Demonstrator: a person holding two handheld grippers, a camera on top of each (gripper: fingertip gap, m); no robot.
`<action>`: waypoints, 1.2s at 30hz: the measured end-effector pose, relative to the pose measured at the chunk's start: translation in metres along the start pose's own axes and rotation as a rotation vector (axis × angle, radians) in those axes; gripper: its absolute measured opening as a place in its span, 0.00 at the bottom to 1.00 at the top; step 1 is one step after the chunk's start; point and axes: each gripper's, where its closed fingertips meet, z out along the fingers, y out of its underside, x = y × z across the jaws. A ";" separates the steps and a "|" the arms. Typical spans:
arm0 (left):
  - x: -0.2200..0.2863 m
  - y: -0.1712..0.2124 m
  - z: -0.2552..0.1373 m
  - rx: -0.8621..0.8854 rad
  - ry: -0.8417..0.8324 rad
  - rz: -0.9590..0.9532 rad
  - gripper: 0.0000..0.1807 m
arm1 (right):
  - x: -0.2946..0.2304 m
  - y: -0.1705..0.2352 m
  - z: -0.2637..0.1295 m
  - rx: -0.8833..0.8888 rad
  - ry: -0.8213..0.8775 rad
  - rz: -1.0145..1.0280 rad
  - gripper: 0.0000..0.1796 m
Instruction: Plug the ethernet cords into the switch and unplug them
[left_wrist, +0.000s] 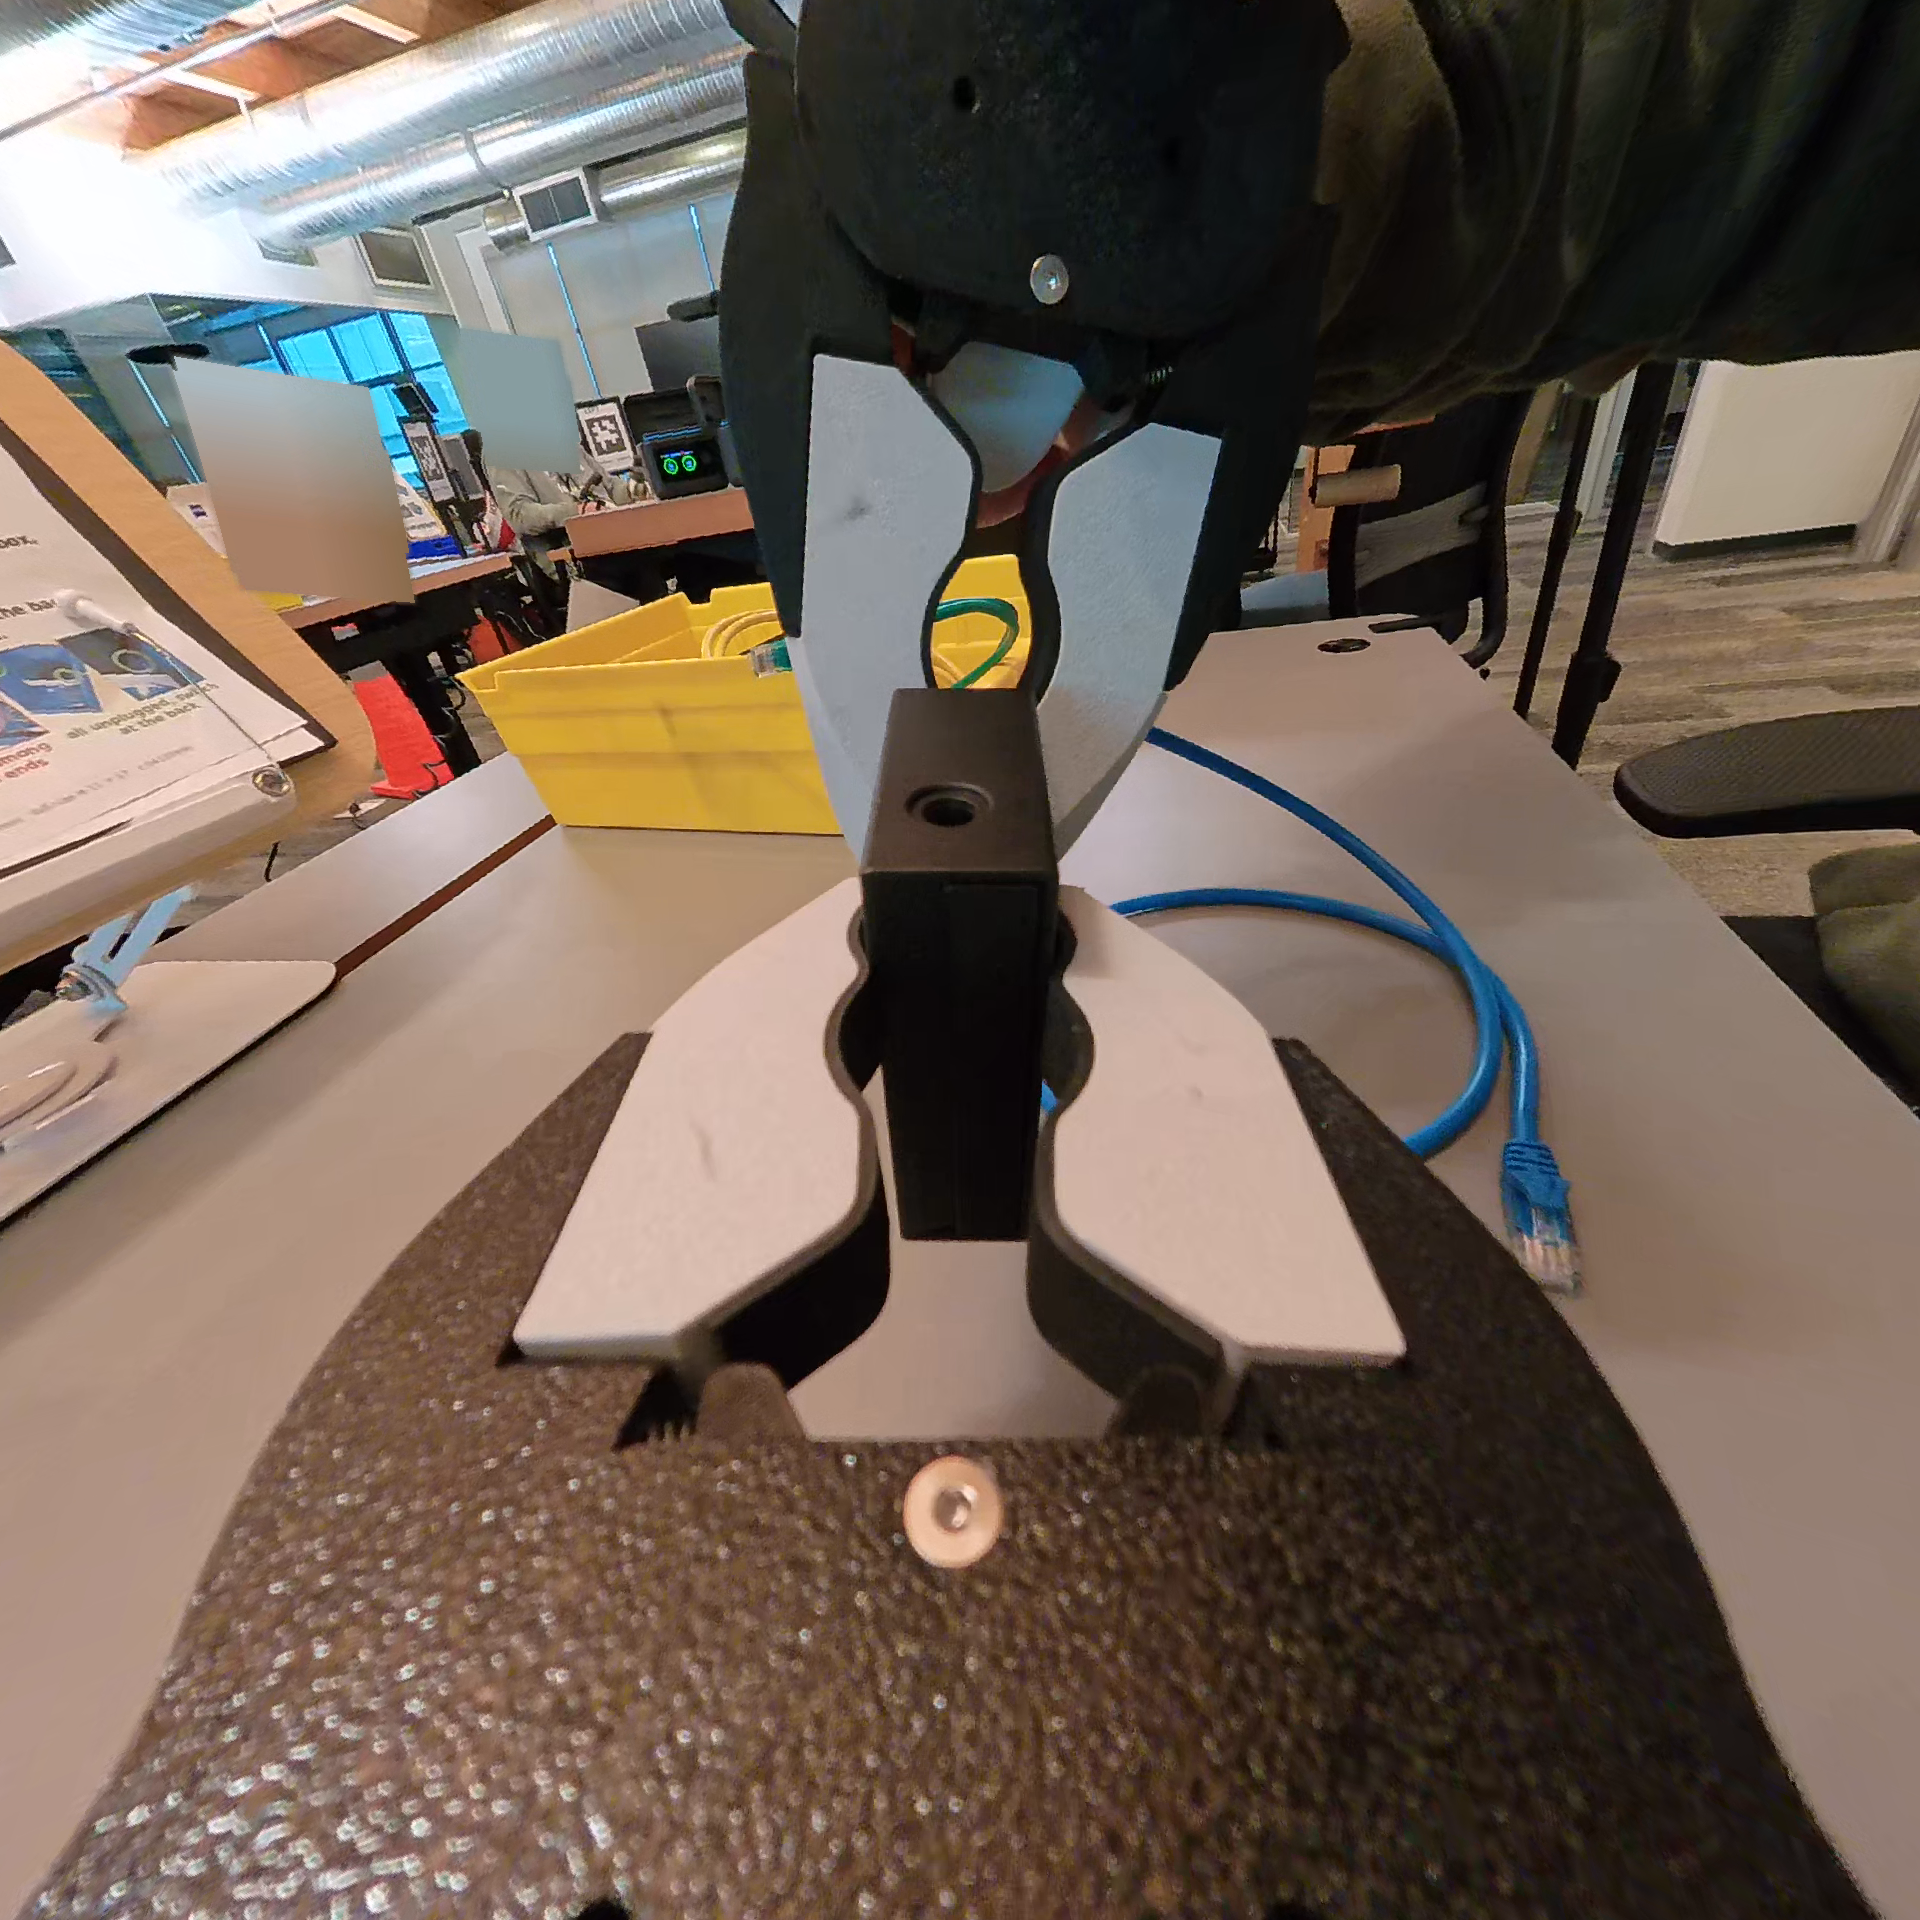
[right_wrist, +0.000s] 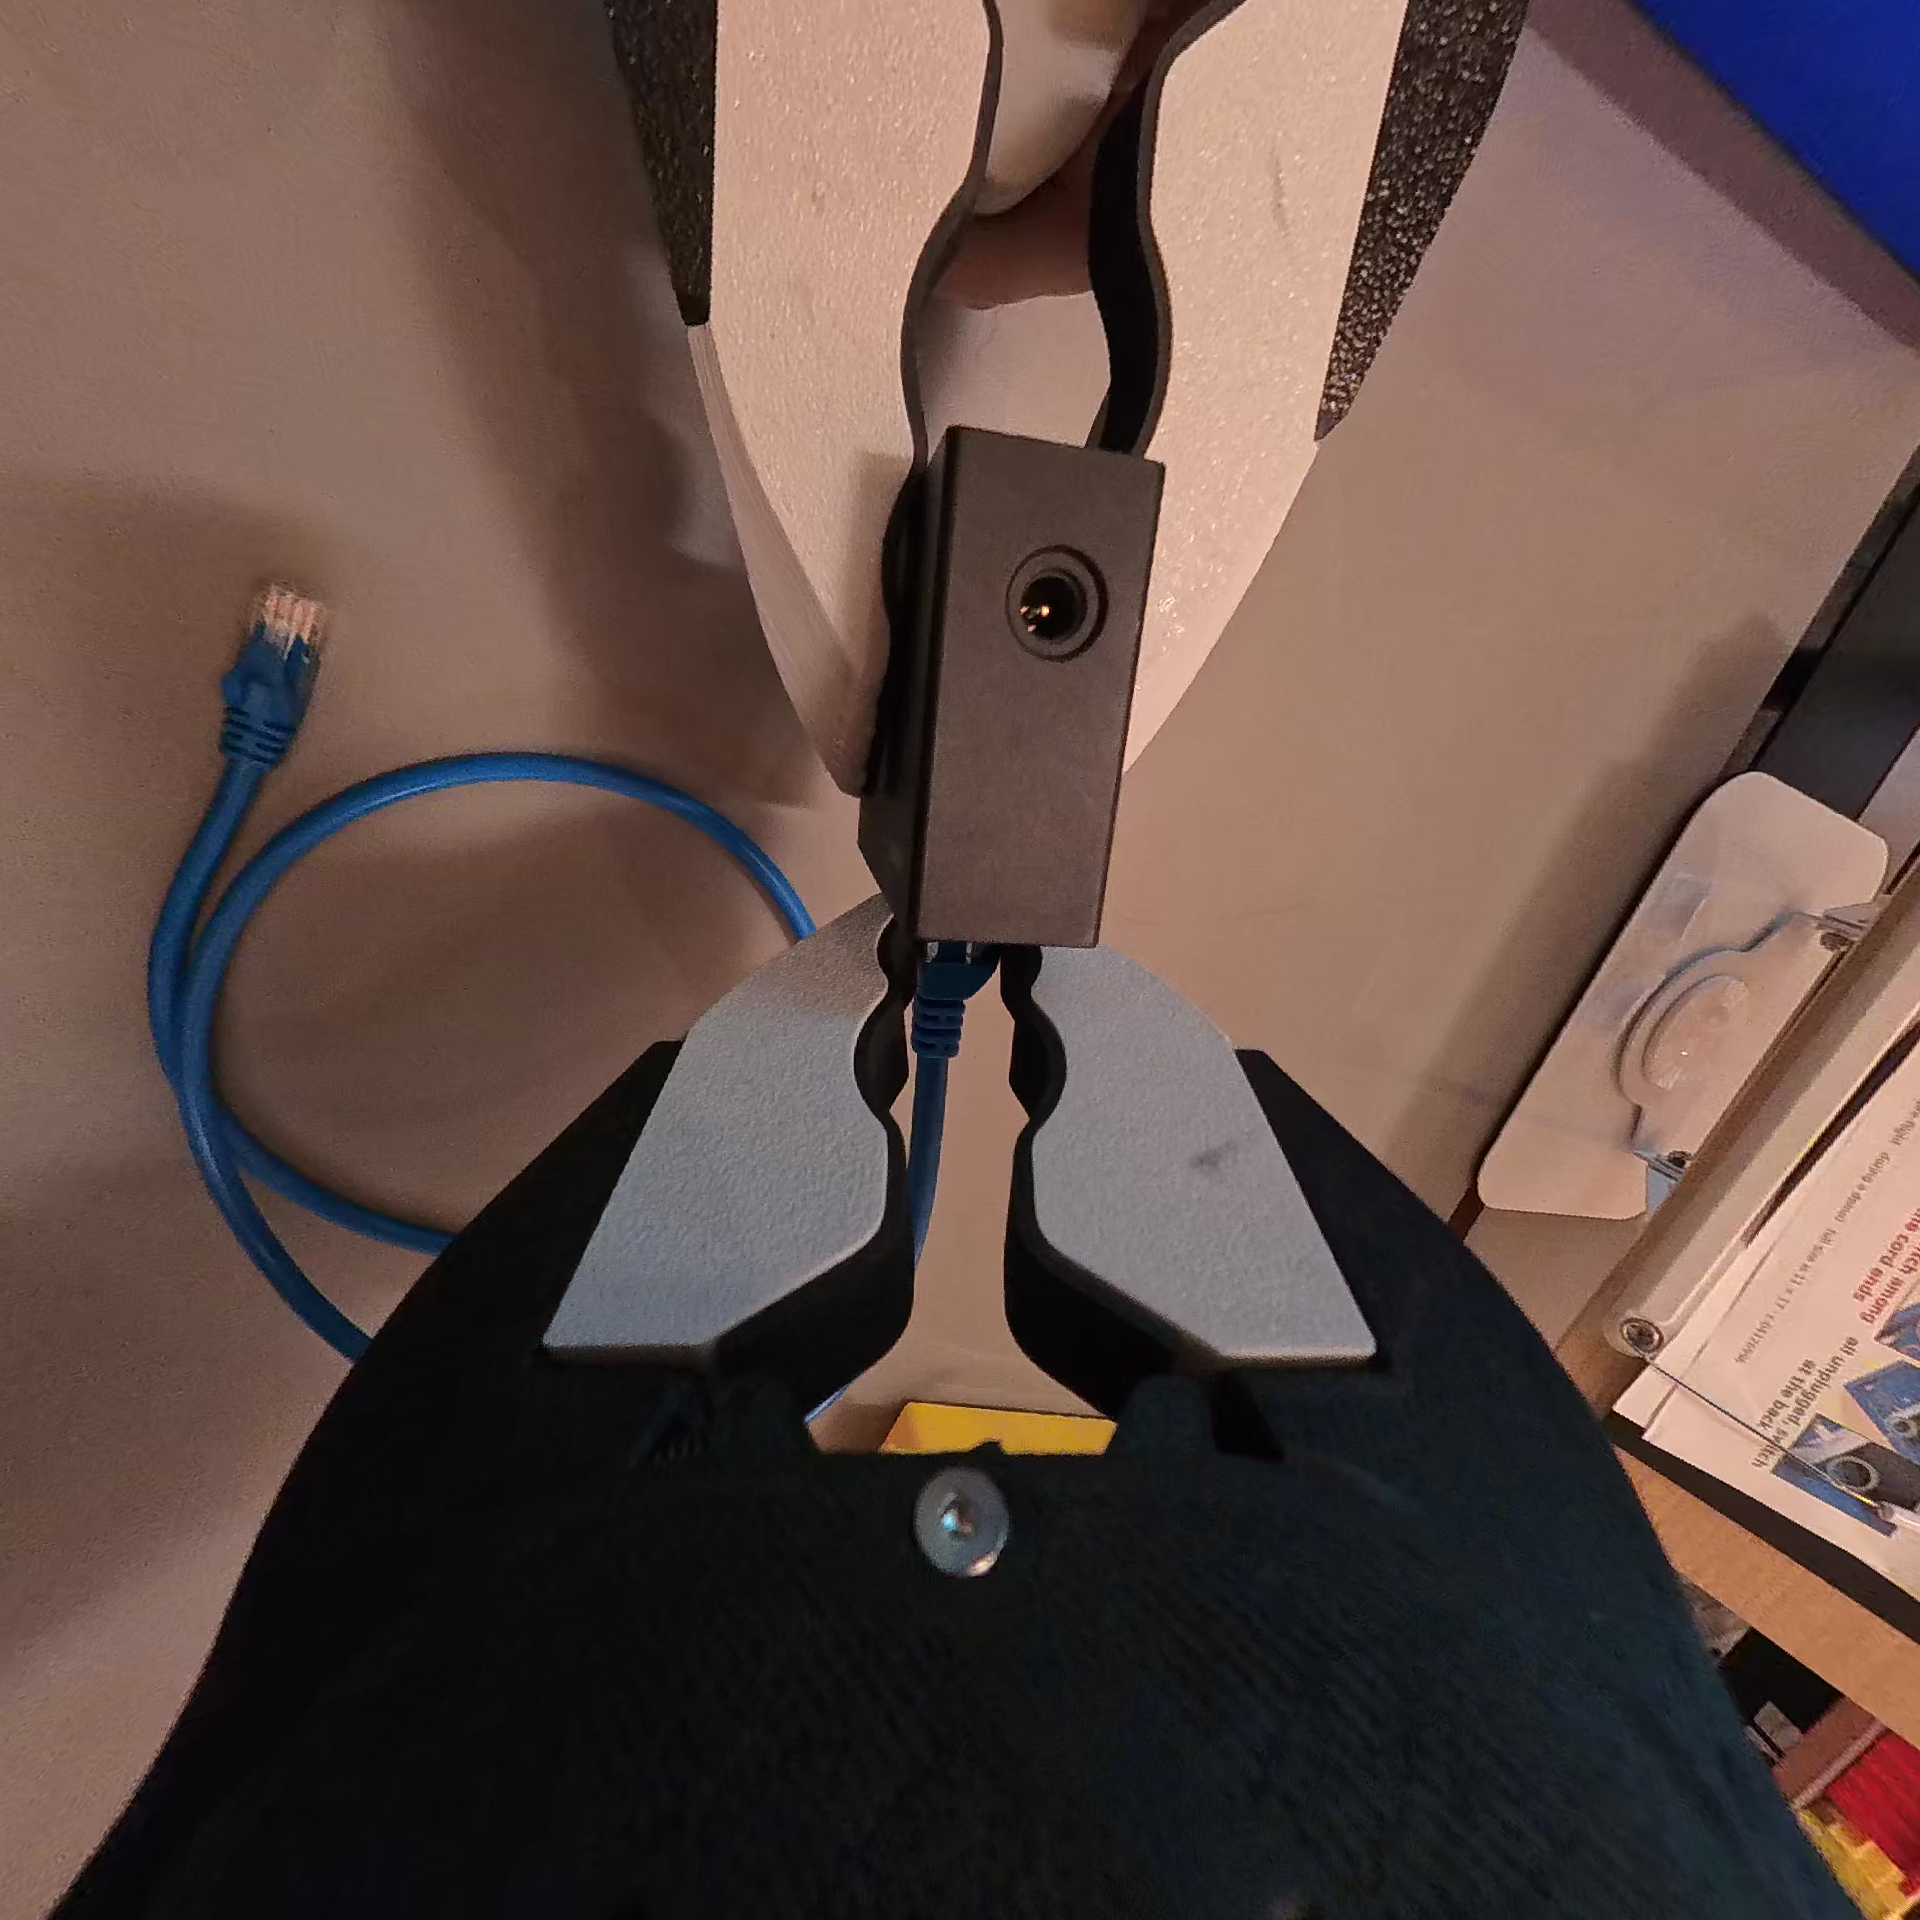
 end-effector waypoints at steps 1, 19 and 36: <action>0.000 0.000 0.000 0.000 -0.002 0.002 0.15 | 0.001 0.000 0.000 -0.001 0.009 -0.004 0.08; -0.001 0.010 0.003 -0.041 -0.016 0.015 0.15 | -0.001 0.009 0.010 -0.099 -0.003 -0.088 0.08; -0.007 0.009 0.012 -0.078 -0.087 0.021 0.25 | 0.006 0.009 0.000 -0.009 -0.154 0.081 0.08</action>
